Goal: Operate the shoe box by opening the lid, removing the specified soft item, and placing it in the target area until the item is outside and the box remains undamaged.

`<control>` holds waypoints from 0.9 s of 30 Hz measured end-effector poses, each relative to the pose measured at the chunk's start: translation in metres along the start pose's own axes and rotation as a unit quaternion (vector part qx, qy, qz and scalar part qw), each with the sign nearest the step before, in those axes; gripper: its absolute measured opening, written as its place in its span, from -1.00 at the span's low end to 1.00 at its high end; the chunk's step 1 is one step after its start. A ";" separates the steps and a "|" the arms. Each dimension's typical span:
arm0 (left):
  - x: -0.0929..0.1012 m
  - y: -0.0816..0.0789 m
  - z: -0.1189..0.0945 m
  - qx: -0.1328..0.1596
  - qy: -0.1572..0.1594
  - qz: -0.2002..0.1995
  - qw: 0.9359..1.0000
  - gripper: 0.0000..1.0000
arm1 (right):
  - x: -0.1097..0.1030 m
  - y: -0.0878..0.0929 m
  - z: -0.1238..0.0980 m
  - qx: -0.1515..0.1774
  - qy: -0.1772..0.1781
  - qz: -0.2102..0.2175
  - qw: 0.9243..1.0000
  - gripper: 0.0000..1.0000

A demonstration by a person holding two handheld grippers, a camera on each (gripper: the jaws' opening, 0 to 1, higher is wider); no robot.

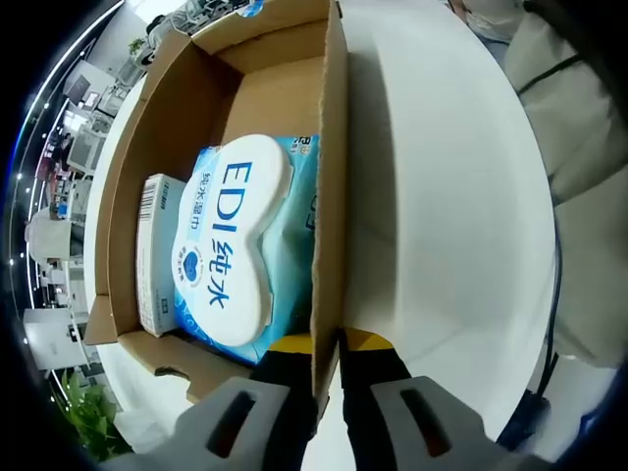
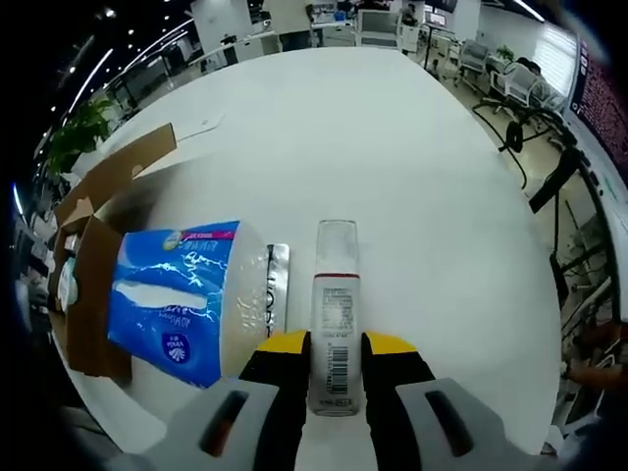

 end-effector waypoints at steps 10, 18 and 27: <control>0.000 0.000 0.000 -0.003 0.002 -0.001 1.000 -0.88 | -0.005 0.002 -0.005 -0.003 -0.001 -0.006 1.000 -0.64; 0.000 0.000 0.000 -0.005 0.002 -0.001 1.000 -0.89 | -0.005 0.003 -0.004 -0.008 -0.003 -0.005 1.000 -0.63; 0.000 0.000 0.000 -0.006 0.002 -0.001 1.000 -0.89 | -0.005 0.002 -0.003 -0.006 -0.007 -0.001 1.000 -0.45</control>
Point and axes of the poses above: the point that each gripper's makers call its tool centre point, and the gripper's own axes: z roughly forward along the fingers, x roughly to its right, y roughly out of its underside, the point moved 3 cm from there along -z, roughly backward along the fingers, and after that the axes turned 6 degrees about y, right-handed, at the moved point
